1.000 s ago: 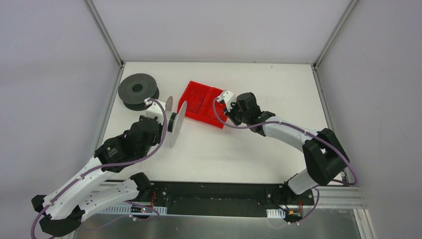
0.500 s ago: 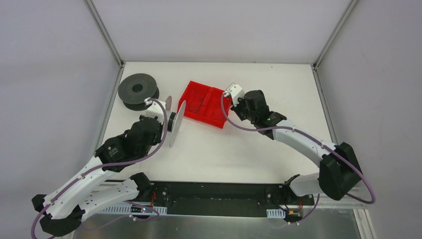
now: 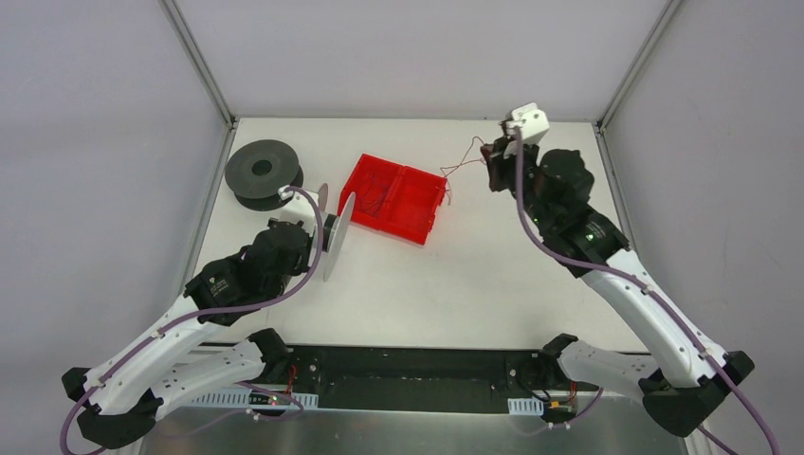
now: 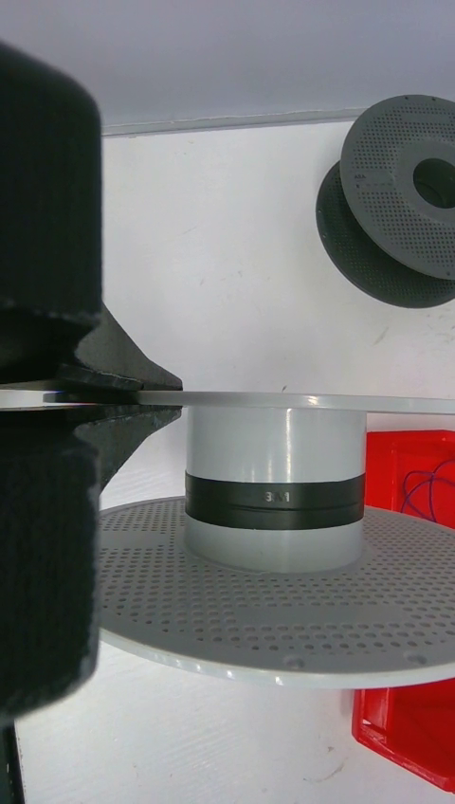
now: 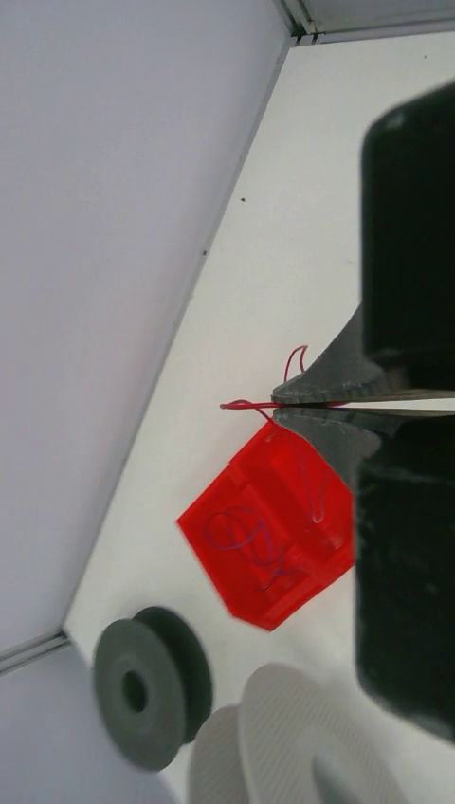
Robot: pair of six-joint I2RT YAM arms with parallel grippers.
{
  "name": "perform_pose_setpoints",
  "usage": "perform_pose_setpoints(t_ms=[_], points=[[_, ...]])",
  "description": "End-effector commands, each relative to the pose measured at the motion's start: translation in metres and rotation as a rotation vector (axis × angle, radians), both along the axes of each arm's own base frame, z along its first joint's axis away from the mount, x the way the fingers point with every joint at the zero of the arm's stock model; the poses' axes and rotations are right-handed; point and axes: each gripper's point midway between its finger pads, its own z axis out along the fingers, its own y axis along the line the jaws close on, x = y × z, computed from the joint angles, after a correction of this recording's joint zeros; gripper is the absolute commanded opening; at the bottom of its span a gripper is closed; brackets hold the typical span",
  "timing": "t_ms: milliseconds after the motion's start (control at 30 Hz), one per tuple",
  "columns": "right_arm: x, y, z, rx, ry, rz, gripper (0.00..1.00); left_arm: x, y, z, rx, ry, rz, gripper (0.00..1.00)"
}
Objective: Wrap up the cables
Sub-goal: Pick up the cable from the storage box, then place the cable at the center of the board.
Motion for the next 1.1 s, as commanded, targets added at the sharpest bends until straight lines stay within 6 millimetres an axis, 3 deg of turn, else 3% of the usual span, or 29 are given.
perform_pose_setpoints(t_ms=[0, 167, 233, 333, 500, 567, 600, 700, 833, 933, 1000, 1067], points=[[-0.023, -0.012, 0.056, 0.201, -0.003, -0.026, 0.0, 0.008, -0.002, 0.017, -0.054, -0.07, 0.021, 0.0], [-0.051, -0.003, 0.086, 0.342, 0.038, 0.077, 0.0, 0.007, -0.002, 0.017, -0.055, -0.071, 0.022, 0.0], [-0.055, -0.002, 0.084, 0.391, 0.076, 0.077, 0.0, 0.007, -0.002, 0.017, -0.056, -0.071, 0.021, 0.0], [-0.06, -0.003, 0.056, 0.429, 0.204, 0.04, 0.0, 0.006, -0.001, 0.018, -0.061, -0.074, 0.019, 0.0], [-0.063, -0.017, -0.038, 0.409, 0.411, -0.123, 0.0, 0.005, -0.002, 0.018, -0.074, -0.074, 0.01, 0.0], [-0.065, -0.029, -0.074, 0.396, 0.455, -0.197, 0.02, 0.005, -0.004, 0.017, -0.076, -0.069, 0.004, 0.0], [-0.064, -0.038, -0.093, 0.376, 0.469, -0.251, 0.07, 0.005, -0.005, 0.017, -0.076, -0.067, 0.001, 0.0], [-0.055, -0.07, -0.131, 0.306, 0.471, -0.421, 0.14, 0.005, -0.008, 0.016, -0.078, -0.058, -0.007, 0.0], [-0.041, -0.101, -0.148, 0.222, 0.484, -0.575, 0.17, 0.005, -0.011, 0.014, -0.078, -0.048, -0.021, 0.0], [-0.035, -0.126, -0.139, 0.159, 0.46, -0.716, 0.2, 0.005, -0.011, 0.015, -0.081, -0.05, -0.02, 0.0], [-0.036, -0.128, -0.133, 0.149, 0.478, -0.739, 0.21, 0.004, -0.009, 0.016, -0.086, -0.055, -0.017, 0.0], [-0.035, -0.109, -0.132, 0.19, 0.512, -0.646, 0.23, 0.004, -0.009, 0.016, -0.09, -0.057, -0.015, 0.0]])
